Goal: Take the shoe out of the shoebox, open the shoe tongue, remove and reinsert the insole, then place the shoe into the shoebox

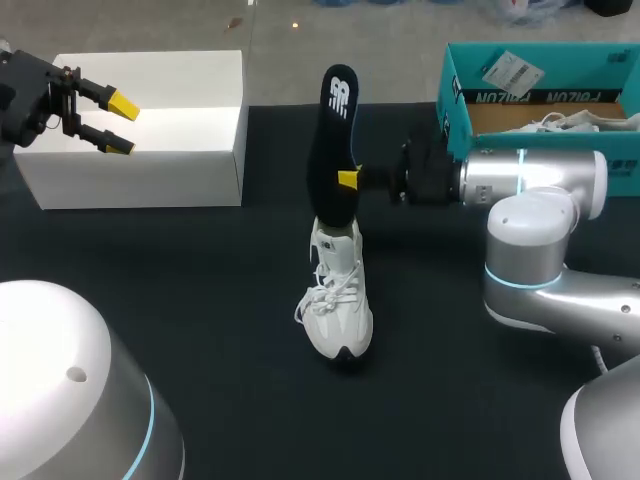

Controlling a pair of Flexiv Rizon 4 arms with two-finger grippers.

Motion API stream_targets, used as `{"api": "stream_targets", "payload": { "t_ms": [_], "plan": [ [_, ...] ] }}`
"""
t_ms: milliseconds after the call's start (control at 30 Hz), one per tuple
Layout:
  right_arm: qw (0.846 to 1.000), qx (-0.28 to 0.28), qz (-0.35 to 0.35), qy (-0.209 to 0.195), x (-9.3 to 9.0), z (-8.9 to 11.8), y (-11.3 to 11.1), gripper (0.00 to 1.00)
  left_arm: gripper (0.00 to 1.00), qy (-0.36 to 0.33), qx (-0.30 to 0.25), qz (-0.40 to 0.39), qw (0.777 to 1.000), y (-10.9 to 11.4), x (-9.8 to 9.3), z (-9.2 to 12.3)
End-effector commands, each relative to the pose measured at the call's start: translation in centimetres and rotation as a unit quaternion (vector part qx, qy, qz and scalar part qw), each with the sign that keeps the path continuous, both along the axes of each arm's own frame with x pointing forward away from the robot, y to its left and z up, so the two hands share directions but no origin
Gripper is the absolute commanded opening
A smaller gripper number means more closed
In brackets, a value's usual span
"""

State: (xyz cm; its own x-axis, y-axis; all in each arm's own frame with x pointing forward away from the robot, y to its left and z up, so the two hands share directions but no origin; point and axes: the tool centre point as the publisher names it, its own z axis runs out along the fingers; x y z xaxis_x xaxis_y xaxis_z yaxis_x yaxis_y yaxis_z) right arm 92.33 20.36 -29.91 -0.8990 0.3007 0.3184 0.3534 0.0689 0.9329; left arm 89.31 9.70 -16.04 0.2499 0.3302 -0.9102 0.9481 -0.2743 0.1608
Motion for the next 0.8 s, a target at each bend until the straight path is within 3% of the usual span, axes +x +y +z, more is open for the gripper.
{"api": "stream_targets", "payload": {
  "t_ms": [33, 800],
  "plan": [
    [1.0, -0.011, 0.006, 0.004, -0.3, -0.7, 0.1, 0.0, 1.0, -0.001, 0.001, 0.0, 1.0, 0.1, 0.0, 0.0],
    [0.995, -0.066, 0.041, 0.069, -3.8, -5.0, -1.0, 0.0, 1.0, -0.001, 0.001, 0.0, 1.0, 0.1, 0.0, 0.0]
  ]
}}
